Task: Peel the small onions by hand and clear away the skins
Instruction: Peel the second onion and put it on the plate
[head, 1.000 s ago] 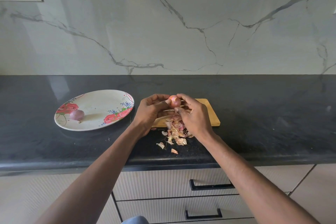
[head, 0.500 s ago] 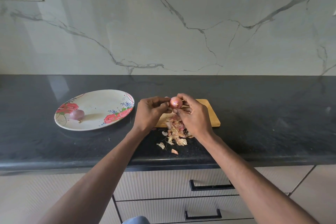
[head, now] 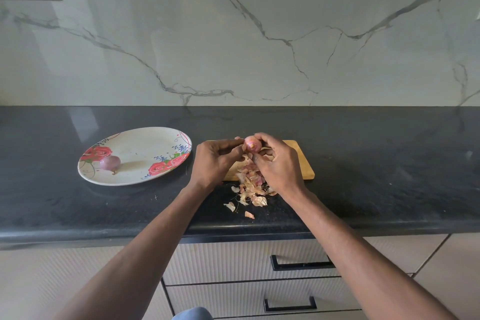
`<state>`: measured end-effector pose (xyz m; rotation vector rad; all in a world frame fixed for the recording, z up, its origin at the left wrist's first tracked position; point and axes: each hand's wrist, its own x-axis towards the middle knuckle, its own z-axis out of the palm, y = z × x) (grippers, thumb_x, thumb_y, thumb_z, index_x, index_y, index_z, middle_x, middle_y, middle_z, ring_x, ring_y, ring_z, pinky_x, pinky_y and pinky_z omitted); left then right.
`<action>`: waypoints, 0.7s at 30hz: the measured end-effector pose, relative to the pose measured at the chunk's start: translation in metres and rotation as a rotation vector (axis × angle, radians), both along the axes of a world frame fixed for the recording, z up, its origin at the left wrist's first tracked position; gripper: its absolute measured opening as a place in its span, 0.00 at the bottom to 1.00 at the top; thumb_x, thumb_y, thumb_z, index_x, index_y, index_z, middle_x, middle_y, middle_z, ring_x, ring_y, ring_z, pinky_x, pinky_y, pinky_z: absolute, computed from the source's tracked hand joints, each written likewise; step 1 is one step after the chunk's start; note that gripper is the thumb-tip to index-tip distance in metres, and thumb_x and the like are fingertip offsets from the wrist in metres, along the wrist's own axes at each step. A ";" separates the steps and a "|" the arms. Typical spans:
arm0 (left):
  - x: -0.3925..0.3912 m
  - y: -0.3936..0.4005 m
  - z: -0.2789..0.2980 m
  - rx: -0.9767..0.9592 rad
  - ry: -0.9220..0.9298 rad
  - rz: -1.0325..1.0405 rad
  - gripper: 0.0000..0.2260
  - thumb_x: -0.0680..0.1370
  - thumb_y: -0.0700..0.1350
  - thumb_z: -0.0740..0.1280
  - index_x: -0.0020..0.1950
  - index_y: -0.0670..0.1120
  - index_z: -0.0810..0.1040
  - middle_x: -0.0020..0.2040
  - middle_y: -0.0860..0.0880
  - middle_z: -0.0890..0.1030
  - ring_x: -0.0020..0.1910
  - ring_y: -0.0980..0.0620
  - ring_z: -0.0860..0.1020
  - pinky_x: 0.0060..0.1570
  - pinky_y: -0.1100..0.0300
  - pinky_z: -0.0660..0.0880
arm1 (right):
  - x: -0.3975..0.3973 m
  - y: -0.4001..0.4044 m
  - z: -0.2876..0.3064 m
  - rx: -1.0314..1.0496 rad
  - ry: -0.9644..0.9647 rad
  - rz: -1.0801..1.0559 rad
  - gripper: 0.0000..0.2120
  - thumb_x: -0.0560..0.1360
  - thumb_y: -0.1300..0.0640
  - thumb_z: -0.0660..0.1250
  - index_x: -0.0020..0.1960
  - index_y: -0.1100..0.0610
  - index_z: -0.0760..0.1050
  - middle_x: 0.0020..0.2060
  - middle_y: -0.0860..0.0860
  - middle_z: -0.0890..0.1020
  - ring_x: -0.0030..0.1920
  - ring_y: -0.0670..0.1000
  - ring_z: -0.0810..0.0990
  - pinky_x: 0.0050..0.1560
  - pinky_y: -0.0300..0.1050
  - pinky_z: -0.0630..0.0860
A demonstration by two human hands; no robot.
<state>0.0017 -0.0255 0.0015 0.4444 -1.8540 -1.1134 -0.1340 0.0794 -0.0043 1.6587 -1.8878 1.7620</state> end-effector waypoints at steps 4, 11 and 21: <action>0.000 -0.002 -0.001 -0.014 -0.010 -0.006 0.10 0.77 0.44 0.75 0.56 0.44 0.86 0.47 0.47 0.87 0.52 0.50 0.85 0.56 0.50 0.81 | 0.001 0.001 0.001 -0.004 -0.004 0.006 0.17 0.73 0.62 0.76 0.62 0.57 0.81 0.53 0.52 0.85 0.51 0.49 0.84 0.47 0.38 0.82; -0.002 -0.001 -0.005 -0.141 -0.039 0.085 0.05 0.78 0.42 0.73 0.50 0.43 0.88 0.41 0.47 0.87 0.43 0.45 0.86 0.43 0.49 0.82 | 0.002 0.001 0.000 0.003 0.045 -0.009 0.17 0.73 0.63 0.76 0.61 0.57 0.82 0.52 0.46 0.84 0.49 0.47 0.84 0.47 0.44 0.84; -0.005 0.003 0.006 0.226 0.034 -0.231 0.16 0.80 0.41 0.69 0.67 0.39 0.79 0.56 0.42 0.85 0.53 0.41 0.85 0.49 0.52 0.83 | 0.003 0.002 0.005 -0.028 -0.076 -0.020 0.20 0.71 0.59 0.79 0.60 0.60 0.79 0.50 0.47 0.83 0.48 0.42 0.83 0.48 0.33 0.80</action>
